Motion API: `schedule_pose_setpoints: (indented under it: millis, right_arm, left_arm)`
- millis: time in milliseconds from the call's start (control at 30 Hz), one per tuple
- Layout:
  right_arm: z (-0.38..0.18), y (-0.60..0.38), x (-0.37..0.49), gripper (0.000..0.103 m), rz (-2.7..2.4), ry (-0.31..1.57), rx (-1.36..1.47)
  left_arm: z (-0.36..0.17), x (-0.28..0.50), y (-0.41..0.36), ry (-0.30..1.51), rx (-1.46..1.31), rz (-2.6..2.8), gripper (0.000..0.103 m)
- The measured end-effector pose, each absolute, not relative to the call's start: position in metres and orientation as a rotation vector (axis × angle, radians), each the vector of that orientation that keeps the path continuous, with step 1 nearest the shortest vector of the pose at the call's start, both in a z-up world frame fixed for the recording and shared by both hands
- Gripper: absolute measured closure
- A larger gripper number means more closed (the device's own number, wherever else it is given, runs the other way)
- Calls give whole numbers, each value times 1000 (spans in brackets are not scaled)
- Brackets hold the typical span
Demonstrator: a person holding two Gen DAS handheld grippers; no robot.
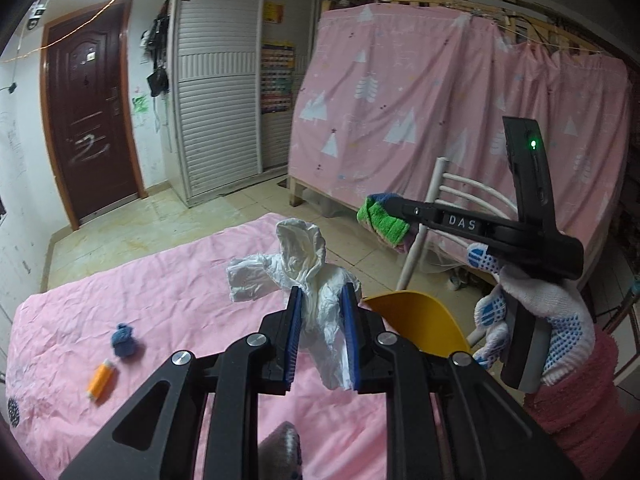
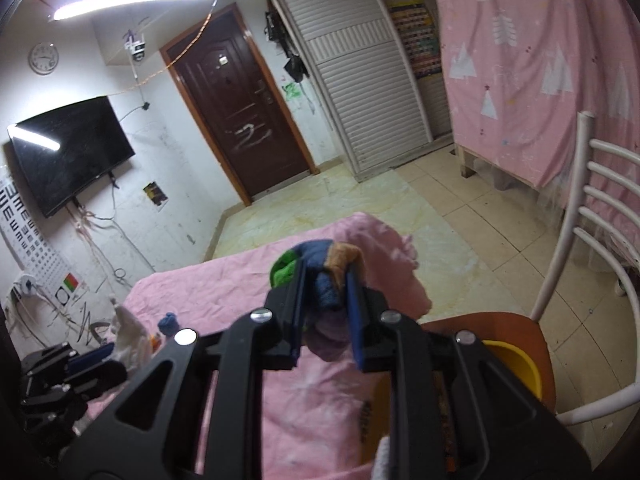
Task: Collect trash
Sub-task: 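Carry the tissue and striped sock to the yellow bin and release both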
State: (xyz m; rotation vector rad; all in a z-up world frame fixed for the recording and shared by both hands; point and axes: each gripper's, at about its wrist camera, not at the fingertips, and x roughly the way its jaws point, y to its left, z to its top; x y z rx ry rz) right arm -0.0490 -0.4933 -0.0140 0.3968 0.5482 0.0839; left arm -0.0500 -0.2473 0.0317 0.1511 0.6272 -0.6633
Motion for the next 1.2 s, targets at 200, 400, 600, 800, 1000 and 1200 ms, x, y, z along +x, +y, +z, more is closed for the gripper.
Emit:
schedule_pose_setpoints:
  millis: [200, 400, 600, 800, 1000, 1200]
  right_arm:
    - [-37, -526, -69, 85, 11, 565, 440]
    - [-59, -549, -79, 82, -19, 599, 486]
    - [-67, -570, -89, 56, -55, 579, 547]
    - [-63, -596, -110, 56, -115, 507, 613]
    - [-59, -614, -124, 50, -153, 466, 654]
    - [-56, -621, -130, 49, -168, 452, 661]
  left_arm:
    - [28, -47, -282, 628, 131, -739, 93]
    - [19, -50, -320, 627, 159, -792, 93]
    - [13, -54, -347, 635, 180, -838, 93]
    - [4, -52, -368, 655, 169, -902, 93]
    - [-10, -47, -395, 692, 173, -915, 89]
    - [-19, -47, -405, 702, 204, -915, 39]
